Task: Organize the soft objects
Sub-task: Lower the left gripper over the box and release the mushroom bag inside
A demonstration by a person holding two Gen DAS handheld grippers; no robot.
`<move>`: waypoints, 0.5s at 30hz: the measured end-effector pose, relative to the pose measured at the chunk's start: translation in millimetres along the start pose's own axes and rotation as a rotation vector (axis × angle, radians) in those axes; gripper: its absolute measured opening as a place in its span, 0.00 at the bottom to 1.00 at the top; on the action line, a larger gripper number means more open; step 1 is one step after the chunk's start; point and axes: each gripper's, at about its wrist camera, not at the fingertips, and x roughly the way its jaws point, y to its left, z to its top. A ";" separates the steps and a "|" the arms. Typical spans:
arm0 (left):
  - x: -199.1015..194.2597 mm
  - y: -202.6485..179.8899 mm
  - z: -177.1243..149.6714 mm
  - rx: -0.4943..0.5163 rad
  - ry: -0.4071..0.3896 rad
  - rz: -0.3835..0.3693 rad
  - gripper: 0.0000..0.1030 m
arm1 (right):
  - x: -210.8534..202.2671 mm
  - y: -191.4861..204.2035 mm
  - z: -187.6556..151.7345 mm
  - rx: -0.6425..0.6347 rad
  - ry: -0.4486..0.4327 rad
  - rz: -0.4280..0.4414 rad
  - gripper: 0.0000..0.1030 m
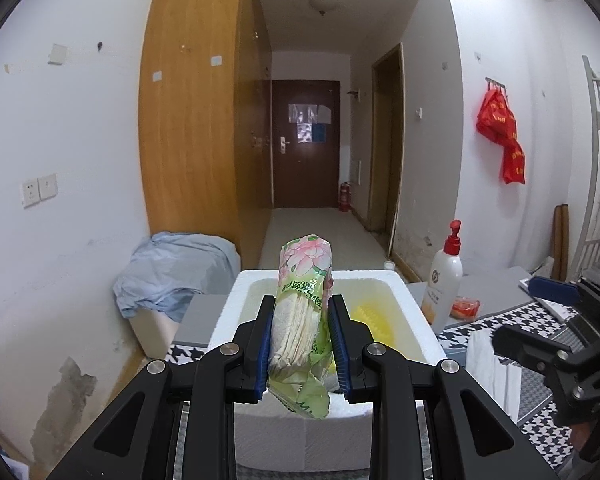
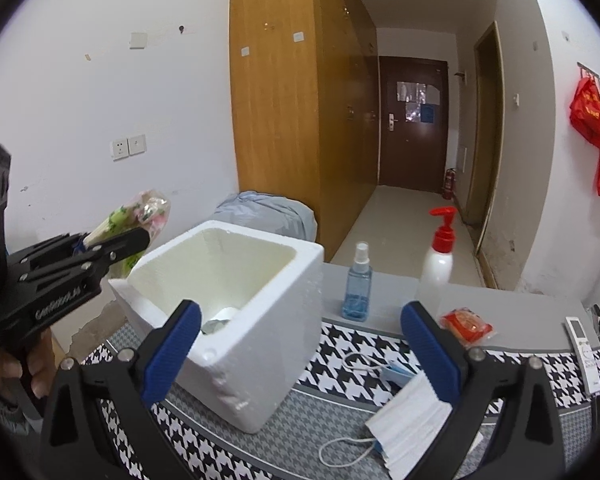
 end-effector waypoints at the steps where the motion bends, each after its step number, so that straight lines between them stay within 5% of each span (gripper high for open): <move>1: 2.6 -0.3 0.4 -0.002 0.006 -0.006 0.27 | -1.3 -1.6 -1.3 0.001 -0.001 -0.007 0.99; 15: 36.8 -4.9 -0.7 0.009 0.068 -0.035 0.32 | -16.2 -25.6 -15.9 0.029 0.011 -0.068 0.98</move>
